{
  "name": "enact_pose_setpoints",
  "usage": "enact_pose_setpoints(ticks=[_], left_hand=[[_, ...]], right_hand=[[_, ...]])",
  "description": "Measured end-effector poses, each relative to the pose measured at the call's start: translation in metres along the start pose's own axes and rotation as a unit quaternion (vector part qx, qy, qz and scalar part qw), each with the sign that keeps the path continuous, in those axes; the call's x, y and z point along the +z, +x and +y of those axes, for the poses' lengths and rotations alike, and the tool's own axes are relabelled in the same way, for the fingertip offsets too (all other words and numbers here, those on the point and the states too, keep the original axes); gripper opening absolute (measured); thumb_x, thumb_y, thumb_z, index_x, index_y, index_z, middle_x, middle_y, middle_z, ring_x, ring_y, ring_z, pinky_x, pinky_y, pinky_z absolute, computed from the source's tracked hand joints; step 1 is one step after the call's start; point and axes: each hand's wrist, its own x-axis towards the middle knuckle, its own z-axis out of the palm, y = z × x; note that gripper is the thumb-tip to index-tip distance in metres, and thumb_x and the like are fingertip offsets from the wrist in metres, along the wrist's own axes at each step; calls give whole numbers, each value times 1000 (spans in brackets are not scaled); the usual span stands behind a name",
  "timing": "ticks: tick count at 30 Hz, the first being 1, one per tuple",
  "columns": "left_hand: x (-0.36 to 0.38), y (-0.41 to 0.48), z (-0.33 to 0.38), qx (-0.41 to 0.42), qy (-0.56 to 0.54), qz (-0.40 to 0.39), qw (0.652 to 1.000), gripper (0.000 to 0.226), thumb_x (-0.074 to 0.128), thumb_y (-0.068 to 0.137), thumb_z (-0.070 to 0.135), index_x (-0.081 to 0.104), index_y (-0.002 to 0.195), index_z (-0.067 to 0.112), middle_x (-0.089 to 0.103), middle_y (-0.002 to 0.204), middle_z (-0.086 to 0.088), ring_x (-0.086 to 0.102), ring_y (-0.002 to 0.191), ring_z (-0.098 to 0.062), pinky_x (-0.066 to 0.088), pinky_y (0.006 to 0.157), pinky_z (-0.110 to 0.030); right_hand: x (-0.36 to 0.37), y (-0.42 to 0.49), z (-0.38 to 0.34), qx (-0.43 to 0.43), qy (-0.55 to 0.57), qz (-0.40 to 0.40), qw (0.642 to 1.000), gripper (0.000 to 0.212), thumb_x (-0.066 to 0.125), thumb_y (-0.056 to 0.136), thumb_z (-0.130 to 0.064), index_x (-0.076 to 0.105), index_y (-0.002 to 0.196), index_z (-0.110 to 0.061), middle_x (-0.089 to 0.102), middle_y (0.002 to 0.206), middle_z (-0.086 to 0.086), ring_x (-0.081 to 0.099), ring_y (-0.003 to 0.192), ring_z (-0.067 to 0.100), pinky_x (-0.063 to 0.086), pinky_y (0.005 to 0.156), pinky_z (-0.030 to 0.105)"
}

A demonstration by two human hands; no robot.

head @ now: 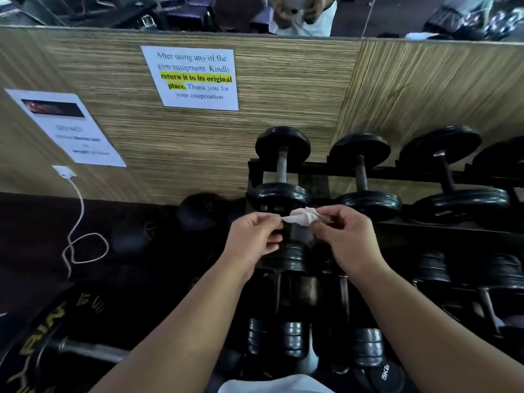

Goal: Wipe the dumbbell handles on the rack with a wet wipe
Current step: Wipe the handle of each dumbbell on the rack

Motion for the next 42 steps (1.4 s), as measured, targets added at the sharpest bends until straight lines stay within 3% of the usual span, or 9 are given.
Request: enact_pose_setpoints(ticks=[5,8,10,13,17,24,30,35,42], left_hand=[[1,89,9,71,166,150,972,61,66,88,63,60,129,18,63,130,0,64,105,-16,54,85,-27],[22,128,22,33,217,156,963,83,60,85,73,50,146,17,50,148,-10,56,128,-32,51,103,-44],[39,145,28,-16,258,151,954,85,60,90,70,45,151,14,46,151,-14,45,137,-37,43,100,-43],[54,159,26,-41,222,212,951,67,63,90,62,57,138,16,56,140,-10,50,129,-35,45,91,-40],[63,153,5,104,132,295,941,35,58,90,41,69,116,20,65,125,0,56,120,-24,47,106,-41],[64,162,-19,232,194,323,897,39,47,83,44,73,100,21,67,106,6,59,99,-20,50,88,-39],[61,165,-27,273,213,338,875,26,52,84,39,60,78,15,55,87,8,55,78,-22,51,69,-47],[61,167,-33,321,205,334,862,33,60,86,44,57,76,12,54,83,4,54,74,-24,50,65,-48],[41,177,-50,447,254,266,815,73,61,82,77,61,86,4,55,91,-7,56,77,-25,50,66,-44]], right_hand=[[1,41,-12,-15,-38,31,999,20,81,82,-12,75,99,-21,77,93,-3,73,89,12,60,87,33],[1,66,-19,-14,-33,46,998,19,81,83,-13,75,100,-20,77,94,0,73,92,16,60,90,37],[0,84,-21,-9,-31,53,998,19,80,83,-12,75,99,-22,77,95,0,73,94,16,59,92,41],[0,115,-19,-3,-33,55,998,18,78,85,-13,75,101,-21,77,95,2,74,92,22,61,88,44],[13,158,-7,16,-55,32,998,19,76,83,-10,75,98,-22,76,89,-1,73,82,17,58,77,32],[45,225,15,22,-129,-55,990,11,74,87,-17,75,95,-25,72,85,-9,65,72,3,49,66,20],[72,238,31,19,-136,60,989,19,77,84,-30,62,93,-23,65,90,-12,62,84,3,43,61,14],[70,233,44,2,-144,-45,989,33,78,80,-46,71,104,-24,69,103,-7,66,93,5,55,81,26],[71,238,42,-40,-152,-32,987,31,80,82,-21,72,112,-27,68,112,-9,65,101,3,54,97,31]])
